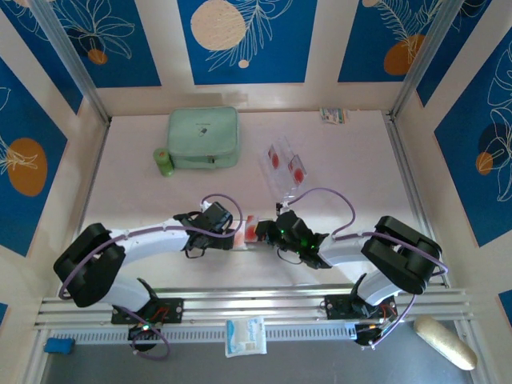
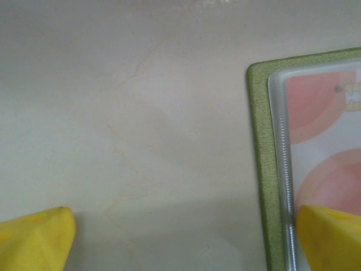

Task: Put the credit cards into the card holder

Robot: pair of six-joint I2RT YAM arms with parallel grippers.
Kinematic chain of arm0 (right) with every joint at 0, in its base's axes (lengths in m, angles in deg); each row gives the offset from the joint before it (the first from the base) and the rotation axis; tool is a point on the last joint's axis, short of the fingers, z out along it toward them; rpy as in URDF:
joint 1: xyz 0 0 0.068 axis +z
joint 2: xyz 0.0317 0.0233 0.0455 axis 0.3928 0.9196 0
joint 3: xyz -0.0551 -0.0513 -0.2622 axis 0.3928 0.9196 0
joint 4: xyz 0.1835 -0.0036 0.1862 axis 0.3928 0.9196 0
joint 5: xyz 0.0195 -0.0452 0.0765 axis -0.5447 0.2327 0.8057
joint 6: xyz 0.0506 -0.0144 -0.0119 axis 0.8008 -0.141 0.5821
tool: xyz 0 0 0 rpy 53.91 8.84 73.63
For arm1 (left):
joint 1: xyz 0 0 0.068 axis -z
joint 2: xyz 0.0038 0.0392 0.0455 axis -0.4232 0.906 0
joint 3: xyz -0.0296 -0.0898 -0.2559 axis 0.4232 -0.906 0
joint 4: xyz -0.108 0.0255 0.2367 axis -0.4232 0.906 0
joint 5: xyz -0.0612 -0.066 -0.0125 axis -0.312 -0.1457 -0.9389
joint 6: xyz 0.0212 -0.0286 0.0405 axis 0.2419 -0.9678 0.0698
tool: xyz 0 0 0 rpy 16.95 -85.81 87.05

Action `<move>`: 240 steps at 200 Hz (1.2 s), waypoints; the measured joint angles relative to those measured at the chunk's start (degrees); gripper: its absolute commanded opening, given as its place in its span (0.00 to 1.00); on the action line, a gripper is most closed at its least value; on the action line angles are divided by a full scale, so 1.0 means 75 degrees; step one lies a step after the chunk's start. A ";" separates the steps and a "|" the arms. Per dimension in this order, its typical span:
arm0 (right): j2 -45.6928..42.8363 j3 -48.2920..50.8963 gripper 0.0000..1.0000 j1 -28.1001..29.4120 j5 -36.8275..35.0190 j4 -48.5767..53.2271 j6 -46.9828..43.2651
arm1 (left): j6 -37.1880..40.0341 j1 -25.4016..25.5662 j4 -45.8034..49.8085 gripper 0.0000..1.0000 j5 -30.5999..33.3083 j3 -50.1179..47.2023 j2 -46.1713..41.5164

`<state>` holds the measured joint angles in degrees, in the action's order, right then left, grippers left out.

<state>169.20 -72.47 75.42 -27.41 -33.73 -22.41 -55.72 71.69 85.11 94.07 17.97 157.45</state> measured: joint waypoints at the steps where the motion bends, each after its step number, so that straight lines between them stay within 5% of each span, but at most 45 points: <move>1: 0.0000 0.0000 0.00 0.0000 -0.0003 0.0000 0.0006 | 0.0000 0.0000 0.0003 1.00 0.0003 0.0000 0.0000; 240: 0.0388 0.0425 0.00 0.0128 -0.0166 -0.0737 0.0157 | 0.0020 0.0003 0.0017 1.00 0.0131 0.0064 0.0128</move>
<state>172.10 -69.28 76.38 -28.66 -39.26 -21.23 -55.57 71.71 85.24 95.05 18.45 158.42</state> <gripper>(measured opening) 0.061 0.998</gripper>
